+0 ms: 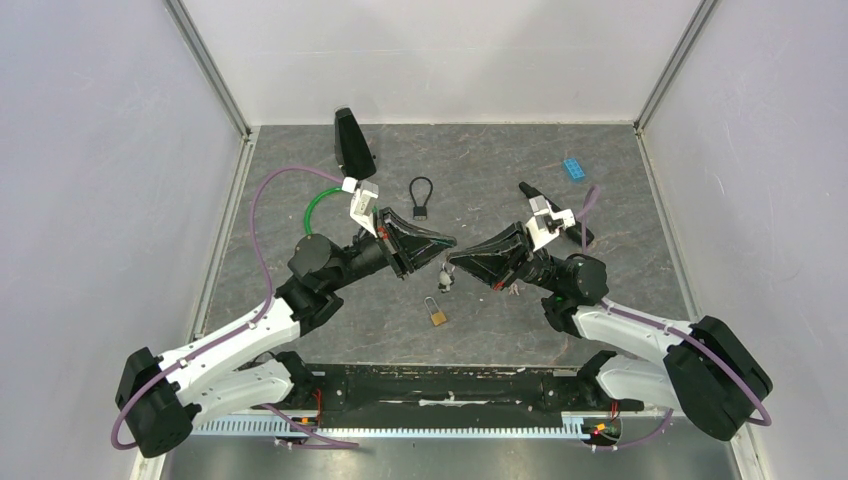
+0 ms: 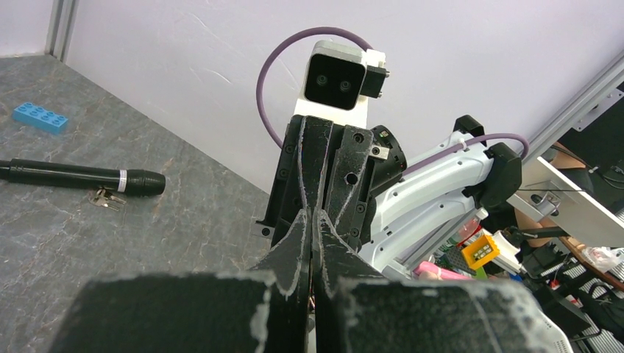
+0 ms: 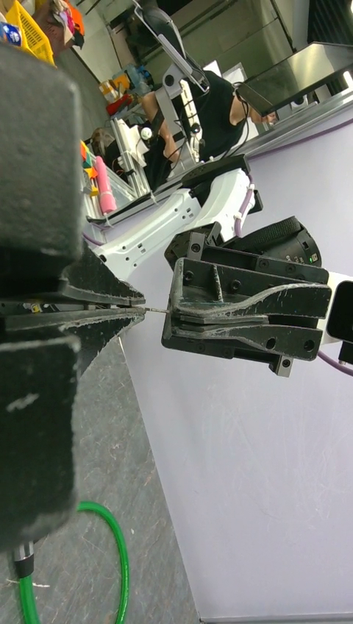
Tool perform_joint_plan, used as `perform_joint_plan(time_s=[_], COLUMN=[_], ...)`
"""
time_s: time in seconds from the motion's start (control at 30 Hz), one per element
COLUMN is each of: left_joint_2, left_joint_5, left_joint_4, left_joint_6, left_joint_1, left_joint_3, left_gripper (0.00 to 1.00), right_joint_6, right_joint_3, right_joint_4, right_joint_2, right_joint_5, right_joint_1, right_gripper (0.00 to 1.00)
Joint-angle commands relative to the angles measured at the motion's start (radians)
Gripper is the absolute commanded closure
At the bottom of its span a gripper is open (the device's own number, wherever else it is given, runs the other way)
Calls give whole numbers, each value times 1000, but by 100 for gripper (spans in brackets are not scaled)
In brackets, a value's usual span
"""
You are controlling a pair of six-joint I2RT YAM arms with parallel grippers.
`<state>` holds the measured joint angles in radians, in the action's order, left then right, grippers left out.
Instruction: Unlock with the key
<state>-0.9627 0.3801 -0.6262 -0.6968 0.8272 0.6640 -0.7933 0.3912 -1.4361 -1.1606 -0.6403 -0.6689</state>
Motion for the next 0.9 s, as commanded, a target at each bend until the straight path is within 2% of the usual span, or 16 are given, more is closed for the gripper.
perform_joint_plan(time_s=[0.0,0.2,0.47,0.63,0.77,0.8,0.87], left_joint_2=[-5,10,73,122,159,167,179], left_joint_5=[17,-31,-167,-284,-390,-433,-503], left_joint_4=[-52,-19,124,242,366,410,492], left_joint_6=[-24,-23,-9,-26,-76,-102,-165], left_joint_1=[13,13,13,13,13,13,13], left_joint_3=[7,-7,-34,-40,-44,-45,-47], left_gripper=[98,97,73,43,13,9,7], right_joint_6=[-1,7,38,51,87,112,170], right_joint_3=[42,40,7,-29,-67,-64,-62], right_joint_4=[-63,-13,98,223,343,405,511], right_joint_2=[-3,4,52,86,130,142,171], right_joint_5=[-16,-6,46,108,117,119,125], right_joint_1=[5,5,5,16,35,37,38], right_gripper=[100,100,100,100,100,100,100])
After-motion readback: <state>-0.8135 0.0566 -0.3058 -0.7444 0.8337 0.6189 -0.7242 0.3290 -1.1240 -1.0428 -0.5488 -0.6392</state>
